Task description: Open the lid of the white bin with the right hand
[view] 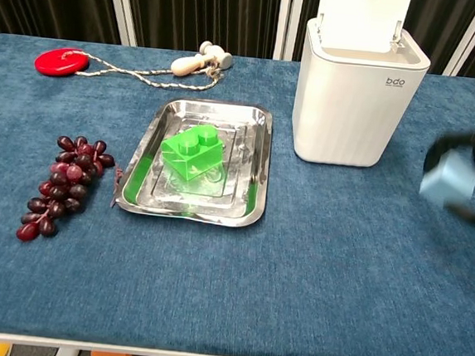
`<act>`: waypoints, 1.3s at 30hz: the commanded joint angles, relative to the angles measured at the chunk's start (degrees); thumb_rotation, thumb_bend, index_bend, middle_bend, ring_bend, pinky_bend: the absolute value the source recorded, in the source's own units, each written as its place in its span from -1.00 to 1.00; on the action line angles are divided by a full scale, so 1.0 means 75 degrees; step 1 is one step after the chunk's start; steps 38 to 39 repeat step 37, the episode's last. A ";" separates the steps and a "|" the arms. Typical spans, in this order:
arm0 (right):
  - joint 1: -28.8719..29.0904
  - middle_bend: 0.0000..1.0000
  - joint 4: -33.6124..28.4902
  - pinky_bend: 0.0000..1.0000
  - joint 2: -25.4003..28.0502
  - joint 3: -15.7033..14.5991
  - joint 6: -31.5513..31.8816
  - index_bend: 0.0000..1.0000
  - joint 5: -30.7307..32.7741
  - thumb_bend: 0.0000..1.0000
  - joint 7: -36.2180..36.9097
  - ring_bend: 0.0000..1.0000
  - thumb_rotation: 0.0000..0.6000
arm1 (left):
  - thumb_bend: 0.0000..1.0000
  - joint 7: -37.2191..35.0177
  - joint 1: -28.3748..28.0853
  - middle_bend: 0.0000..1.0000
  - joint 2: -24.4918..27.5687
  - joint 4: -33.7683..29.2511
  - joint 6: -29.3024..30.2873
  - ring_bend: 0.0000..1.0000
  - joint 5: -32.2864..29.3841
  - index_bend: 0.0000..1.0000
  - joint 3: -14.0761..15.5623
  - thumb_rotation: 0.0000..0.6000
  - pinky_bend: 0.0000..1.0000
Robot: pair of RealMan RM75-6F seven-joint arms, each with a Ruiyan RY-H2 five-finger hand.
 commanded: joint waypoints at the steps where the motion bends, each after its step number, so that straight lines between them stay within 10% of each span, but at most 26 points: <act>1: 0.0144 0.33 -0.0477 0.72 0.0327 0.0626 0.0673 0.48 -0.0341 -0.25 0.0178 0.36 1.00 | -0.92 0.0006 -0.0001 -0.72 -0.0001 -0.0016 0.0006 -0.86 0.0004 -0.70 -0.0002 1.00 -0.78; 11: 0.1571 0.27 0.0288 0.66 -0.0732 0.2218 -0.0243 0.33 0.0960 -0.30 0.0006 0.33 1.00 | -0.92 0.0068 -0.0041 -0.72 0.0024 -0.0111 0.0064 -0.86 0.0044 -0.70 -0.0060 1.00 -0.78; 13: 0.1771 0.00 0.0410 0.28 -0.0899 0.2339 -0.0579 0.07 0.1387 -0.41 -0.0403 0.02 1.00 | -0.92 0.0059 -0.0048 -0.72 0.0024 -0.0118 0.0074 -0.85 0.0058 -0.70 -0.0065 1.00 -0.78; 16: 0.1994 -0.84 0.0397 -0.84 -0.1016 0.2499 -0.0749 -0.83 0.1927 -0.73 -0.1663 -0.92 1.00 | -0.92 -0.0016 -0.0056 -0.72 0.0018 -0.0081 0.0083 -0.86 0.0088 -0.70 -0.0061 1.00 -0.78; 19: 0.2054 -1.00 0.0259 -1.00 -0.1229 0.2598 -0.0488 -1.00 0.1943 -0.79 -0.1456 -1.00 1.00 | -0.92 -0.0174 -0.0042 -0.72 -0.0038 0.0047 0.0117 -0.86 0.0088 -0.71 -0.0065 1.00 -0.78; 27: 0.1312 -1.00 -0.0623 -1.00 -0.0374 0.2049 0.0513 -1.00 0.1116 -0.80 -0.0865 -1.00 1.00 | -0.92 -0.0197 -0.0017 -0.72 -0.0072 0.0122 0.0111 -0.86 0.0090 -0.71 -0.0023 1.00 -0.78; 39: -0.1097 -1.00 -0.0326 -1.00 0.1013 -0.0097 0.1733 -1.00 0.0854 -0.88 0.0093 -1.00 1.00 | -0.92 -0.0093 -0.0029 -0.72 -0.0011 0.0001 0.0055 -0.85 0.0042 -0.71 -0.0023 1.00 -0.78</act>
